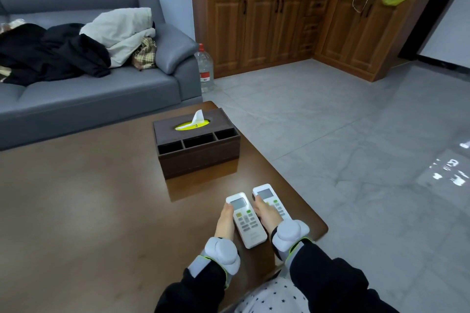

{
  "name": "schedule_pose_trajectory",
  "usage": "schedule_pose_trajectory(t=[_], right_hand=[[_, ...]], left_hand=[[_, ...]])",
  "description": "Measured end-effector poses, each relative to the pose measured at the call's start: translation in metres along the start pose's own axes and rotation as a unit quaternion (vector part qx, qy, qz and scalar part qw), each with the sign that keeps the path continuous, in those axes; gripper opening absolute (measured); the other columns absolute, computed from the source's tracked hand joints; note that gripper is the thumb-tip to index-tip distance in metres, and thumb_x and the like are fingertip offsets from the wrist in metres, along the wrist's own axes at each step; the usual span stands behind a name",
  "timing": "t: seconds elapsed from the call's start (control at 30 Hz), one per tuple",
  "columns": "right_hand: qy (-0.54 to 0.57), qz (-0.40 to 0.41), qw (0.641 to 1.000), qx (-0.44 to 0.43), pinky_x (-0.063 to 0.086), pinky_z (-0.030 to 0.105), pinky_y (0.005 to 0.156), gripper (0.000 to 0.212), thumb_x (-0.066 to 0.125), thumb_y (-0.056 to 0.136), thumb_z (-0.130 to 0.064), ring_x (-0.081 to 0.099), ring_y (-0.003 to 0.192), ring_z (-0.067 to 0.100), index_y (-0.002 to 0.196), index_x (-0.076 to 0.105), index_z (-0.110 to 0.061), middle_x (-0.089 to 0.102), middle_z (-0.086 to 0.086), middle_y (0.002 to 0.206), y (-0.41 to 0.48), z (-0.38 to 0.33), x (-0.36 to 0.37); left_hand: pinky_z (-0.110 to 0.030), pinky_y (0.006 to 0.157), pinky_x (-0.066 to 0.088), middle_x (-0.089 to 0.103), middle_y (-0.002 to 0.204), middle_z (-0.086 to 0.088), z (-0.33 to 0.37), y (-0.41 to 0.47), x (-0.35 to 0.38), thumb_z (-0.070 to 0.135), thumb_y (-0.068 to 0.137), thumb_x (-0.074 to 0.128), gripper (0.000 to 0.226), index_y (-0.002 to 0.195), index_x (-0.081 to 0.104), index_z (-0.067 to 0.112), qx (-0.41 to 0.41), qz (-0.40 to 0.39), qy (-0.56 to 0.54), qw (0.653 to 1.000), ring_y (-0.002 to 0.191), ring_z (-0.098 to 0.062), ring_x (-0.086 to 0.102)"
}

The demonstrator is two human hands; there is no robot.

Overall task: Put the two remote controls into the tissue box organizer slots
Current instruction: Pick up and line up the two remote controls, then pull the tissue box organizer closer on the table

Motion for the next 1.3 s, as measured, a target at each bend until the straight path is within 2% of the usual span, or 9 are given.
schedule_pose_trajectory(t=[0.07,0.1,0.17,0.23,0.33,0.5,0.73,1.0,1.3], right_hand=[[-0.044,0.031,0.998,-0.025,0.036,0.03,0.08,0.047,0.026,0.097,-0.037,0.052,0.075,0.022,0.064,0.052,-0.017,0.056,0.004,0.075,0.003,-0.013,-0.006],[-0.064,0.038,0.996,-0.039,0.035,0.031,0.08,0.043,0.027,0.097,-0.035,0.051,0.076,0.023,0.064,0.05,-0.018,0.054,0.003,0.075,0.004,-0.022,-0.009],[-0.078,0.035,0.994,-0.071,0.038,0.034,0.094,0.037,0.032,0.098,-0.031,0.056,0.103,0.029,0.098,0.063,-0.012,0.064,0.01,0.104,0.015,-0.042,-0.008],[-0.059,0.054,0.99,-0.116,0.033,0.026,0.101,0.04,0.037,0.098,-0.027,0.048,0.126,0.027,0.128,0.052,-0.005,0.055,0.013,0.134,0.022,-0.067,-0.015],[-0.082,0.064,0.983,-0.151,0.032,0.025,0.101,0.04,0.039,0.098,-0.023,0.045,0.129,0.026,0.133,0.046,-0.007,0.049,0.01,0.141,0.046,-0.102,-0.016],[-0.095,0.07,0.982,-0.146,0.027,0.03,0.11,0.045,0.036,0.099,-0.019,0.037,0.136,0.028,0.142,0.033,-0.004,0.038,0.013,0.15,0.097,-0.138,-0.011],[-0.107,0.05,0.986,-0.119,0.021,0.032,0.115,0.046,0.033,0.099,-0.02,0.031,0.14,0.028,0.143,0.033,-0.005,0.031,0.012,0.153,0.147,-0.154,-0.006],[-0.025,0.035,0.994,-0.099,0.026,0.039,0.117,0.047,0.04,0.097,-0.021,0.038,0.136,0.031,0.141,0.037,-0.007,0.038,0.012,0.15,0.169,-0.147,0.008],[0.043,0.043,0.995,-0.083,0.032,0.039,0.112,0.045,0.043,0.093,-0.011,0.044,0.13,0.031,0.138,0.043,-0.009,0.044,0.015,0.145,0.175,-0.144,0.009]], left_hand=[[-0.027,0.098,0.037,0.048,0.141,-0.018,0.025,0.003,-0.023,0.012,0.1,0.032,0.041,0.137,0.04,-0.003,0.053,0.064,0.05,0.995,0.128,-0.03,0.046],[-0.027,0.105,0.033,0.044,0.145,-0.018,0.041,0.005,-0.035,0.011,0.099,0.034,0.041,0.137,0.042,-0.003,0.083,0.088,0.059,0.991,0.134,-0.03,0.041],[-0.032,0.113,0.028,0.044,0.146,-0.016,0.081,0.01,-0.063,0.01,0.097,0.039,0.04,0.135,0.047,-0.002,0.155,0.122,0.068,0.978,0.136,-0.029,0.041],[-0.032,0.112,0.031,0.049,0.142,-0.018,0.119,0.014,-0.087,0.006,0.095,0.043,0.037,0.131,0.052,-0.002,0.207,0.168,0.064,0.962,0.133,-0.03,0.044],[-0.014,0.095,0.035,0.051,0.14,-0.017,0.171,0.025,-0.117,0.007,0.095,0.044,0.037,0.13,0.052,-0.002,0.247,0.218,0.08,0.941,0.132,-0.029,0.045],[-0.036,0.117,0.028,0.041,0.15,-0.004,0.205,0.065,-0.134,0.021,0.095,0.044,0.046,0.14,0.041,0.011,0.201,0.206,0.093,0.953,0.138,-0.024,0.037],[-0.04,0.119,0.024,0.032,0.155,-0.007,0.195,0.099,-0.128,0.023,0.095,0.045,0.056,0.147,0.027,0.012,0.144,0.18,0.09,0.969,0.142,-0.027,0.031],[-0.045,0.118,0.023,0.039,0.151,-0.014,0.192,0.117,-0.127,0.006,0.093,0.035,0.054,0.147,0.03,0.015,0.133,0.17,0.131,0.968,0.139,-0.034,0.035],[-0.038,0.115,0.03,0.037,0.152,-0.008,0.19,0.119,-0.132,-0.002,0.091,0.032,0.062,0.149,0.023,0.019,0.138,0.206,0.111,0.962,0.135,-0.033,0.04]])
Point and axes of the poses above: each hand's wrist, its own y-axis towards the middle knuckle, its own x-axis out of the palm, z = x × y, the point moved 6 cm from there along y, towards the middle knuckle
